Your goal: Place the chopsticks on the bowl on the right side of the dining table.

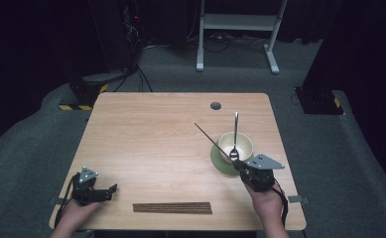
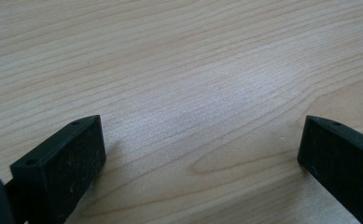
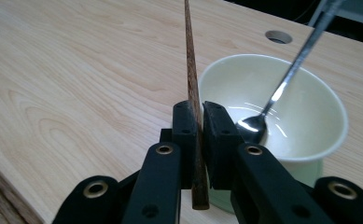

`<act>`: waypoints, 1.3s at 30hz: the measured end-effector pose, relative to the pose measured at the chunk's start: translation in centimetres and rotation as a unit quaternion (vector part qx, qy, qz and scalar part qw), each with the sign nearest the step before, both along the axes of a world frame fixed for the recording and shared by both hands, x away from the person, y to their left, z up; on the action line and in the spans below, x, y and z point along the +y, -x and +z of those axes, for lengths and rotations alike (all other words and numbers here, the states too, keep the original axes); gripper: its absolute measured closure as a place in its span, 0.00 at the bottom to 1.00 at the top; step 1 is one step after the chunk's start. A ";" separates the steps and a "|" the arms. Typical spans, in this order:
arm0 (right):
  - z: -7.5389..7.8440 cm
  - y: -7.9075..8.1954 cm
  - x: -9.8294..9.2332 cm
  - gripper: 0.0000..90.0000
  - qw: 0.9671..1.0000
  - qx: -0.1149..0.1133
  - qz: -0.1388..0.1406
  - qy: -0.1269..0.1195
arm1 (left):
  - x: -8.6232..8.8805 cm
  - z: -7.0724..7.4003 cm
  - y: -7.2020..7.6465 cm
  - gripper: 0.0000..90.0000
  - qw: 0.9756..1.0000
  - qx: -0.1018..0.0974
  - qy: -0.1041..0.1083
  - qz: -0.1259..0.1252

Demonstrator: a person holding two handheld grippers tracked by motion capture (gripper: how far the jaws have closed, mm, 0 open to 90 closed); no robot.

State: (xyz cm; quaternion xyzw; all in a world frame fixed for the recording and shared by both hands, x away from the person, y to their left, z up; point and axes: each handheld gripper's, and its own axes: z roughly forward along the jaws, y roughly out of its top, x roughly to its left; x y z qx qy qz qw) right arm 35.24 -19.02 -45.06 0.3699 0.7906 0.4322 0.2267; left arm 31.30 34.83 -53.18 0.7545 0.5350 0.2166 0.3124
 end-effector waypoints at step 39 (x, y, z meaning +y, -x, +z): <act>-1.2 -0.9 -2.7 0.87 0.999 0.014 -0.047 -0.001 | 0.0 0.0 0.0 0.01 1.000 -0.001 0.001 -0.008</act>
